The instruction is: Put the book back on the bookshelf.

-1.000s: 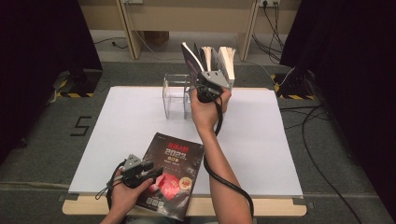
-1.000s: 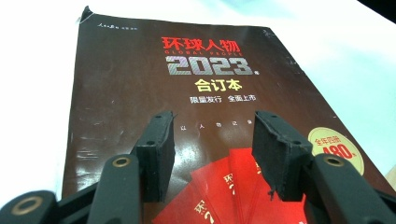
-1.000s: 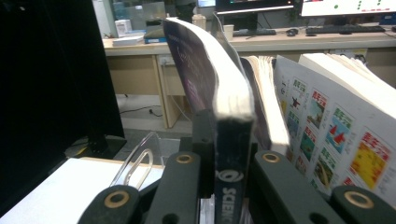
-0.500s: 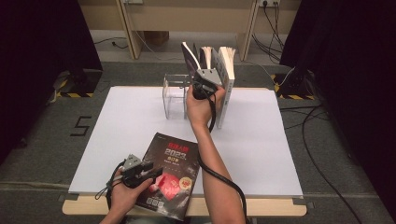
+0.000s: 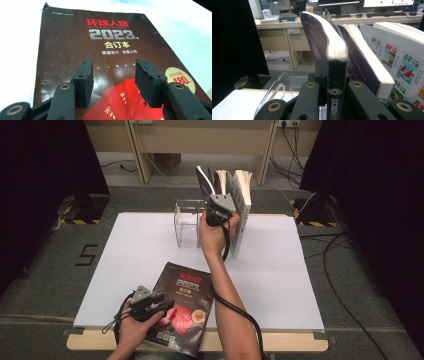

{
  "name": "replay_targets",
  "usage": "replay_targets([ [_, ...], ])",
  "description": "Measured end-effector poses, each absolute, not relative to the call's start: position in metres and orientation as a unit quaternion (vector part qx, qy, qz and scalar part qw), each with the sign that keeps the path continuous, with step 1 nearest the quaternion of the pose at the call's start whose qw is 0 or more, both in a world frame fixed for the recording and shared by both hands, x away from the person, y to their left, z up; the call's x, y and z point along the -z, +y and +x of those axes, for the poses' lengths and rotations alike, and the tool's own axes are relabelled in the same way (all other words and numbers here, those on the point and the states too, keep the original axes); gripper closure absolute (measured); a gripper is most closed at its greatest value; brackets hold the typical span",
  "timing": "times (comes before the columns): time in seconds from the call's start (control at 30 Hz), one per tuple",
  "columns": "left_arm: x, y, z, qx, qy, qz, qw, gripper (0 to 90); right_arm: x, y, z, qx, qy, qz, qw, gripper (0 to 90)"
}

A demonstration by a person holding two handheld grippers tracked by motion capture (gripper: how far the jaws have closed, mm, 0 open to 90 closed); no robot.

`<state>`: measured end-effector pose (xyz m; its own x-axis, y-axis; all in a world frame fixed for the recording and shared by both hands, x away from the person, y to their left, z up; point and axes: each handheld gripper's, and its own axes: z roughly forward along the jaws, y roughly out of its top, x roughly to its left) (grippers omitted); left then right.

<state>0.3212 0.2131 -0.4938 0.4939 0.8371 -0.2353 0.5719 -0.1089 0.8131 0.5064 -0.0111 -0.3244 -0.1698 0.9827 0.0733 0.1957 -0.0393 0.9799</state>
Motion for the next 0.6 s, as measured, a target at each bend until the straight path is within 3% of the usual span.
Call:
replay_targets([
  [0.6, 0.495, 0.213, 0.321, -0.142, 0.482, 0.732, 0.461, 48.1, 0.343, -0.006, 0.515, -0.490, 0.574, 0.524, 0.395, 84.6],
])
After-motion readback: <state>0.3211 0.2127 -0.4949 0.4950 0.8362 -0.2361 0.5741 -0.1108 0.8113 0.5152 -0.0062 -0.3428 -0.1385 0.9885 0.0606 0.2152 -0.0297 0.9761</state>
